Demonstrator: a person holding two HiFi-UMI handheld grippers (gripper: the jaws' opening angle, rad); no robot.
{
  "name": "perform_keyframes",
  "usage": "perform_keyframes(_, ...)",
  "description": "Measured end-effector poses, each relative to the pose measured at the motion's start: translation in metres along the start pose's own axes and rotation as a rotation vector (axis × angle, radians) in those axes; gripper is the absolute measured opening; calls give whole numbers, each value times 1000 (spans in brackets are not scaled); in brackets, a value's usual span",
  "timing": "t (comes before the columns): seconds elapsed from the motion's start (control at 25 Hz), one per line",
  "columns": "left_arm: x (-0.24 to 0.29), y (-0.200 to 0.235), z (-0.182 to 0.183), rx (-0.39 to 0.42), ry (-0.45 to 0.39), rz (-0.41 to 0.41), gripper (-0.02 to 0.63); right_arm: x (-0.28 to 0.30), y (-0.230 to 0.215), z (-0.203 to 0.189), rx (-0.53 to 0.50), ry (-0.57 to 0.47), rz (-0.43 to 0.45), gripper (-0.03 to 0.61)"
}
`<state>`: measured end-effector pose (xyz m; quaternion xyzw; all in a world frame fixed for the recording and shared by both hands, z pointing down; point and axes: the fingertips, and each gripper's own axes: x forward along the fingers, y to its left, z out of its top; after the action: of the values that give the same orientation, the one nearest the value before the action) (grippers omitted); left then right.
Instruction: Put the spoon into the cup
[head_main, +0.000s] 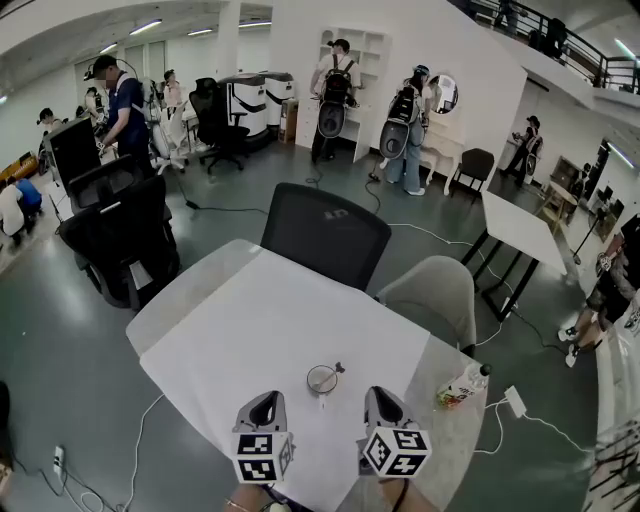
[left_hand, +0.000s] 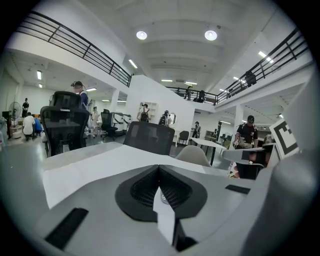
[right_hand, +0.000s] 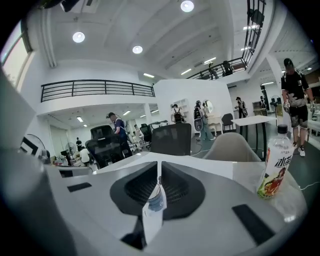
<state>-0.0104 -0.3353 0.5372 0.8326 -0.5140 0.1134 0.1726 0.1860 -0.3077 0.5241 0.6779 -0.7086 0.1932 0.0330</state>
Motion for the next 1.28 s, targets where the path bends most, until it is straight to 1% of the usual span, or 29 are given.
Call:
perform_keyframes(0.2,-11,-5,8,7,-27,-7,18,-17,2,13,-31,-27,-1,34)
perform_keyframes(0.52,-19,-11,14,27,-45,-19,18,-28,8,18,-32,-44,-5,34)
perform_keyframes(0.72,-21,-15,16,37,-45,-26,17,-34,8,17,-77,-39,-28,31)
perform_keyframes(1.28,-19,-12,15,22,-53,-28,18,-33,12,20,-74,-39,-34,31)
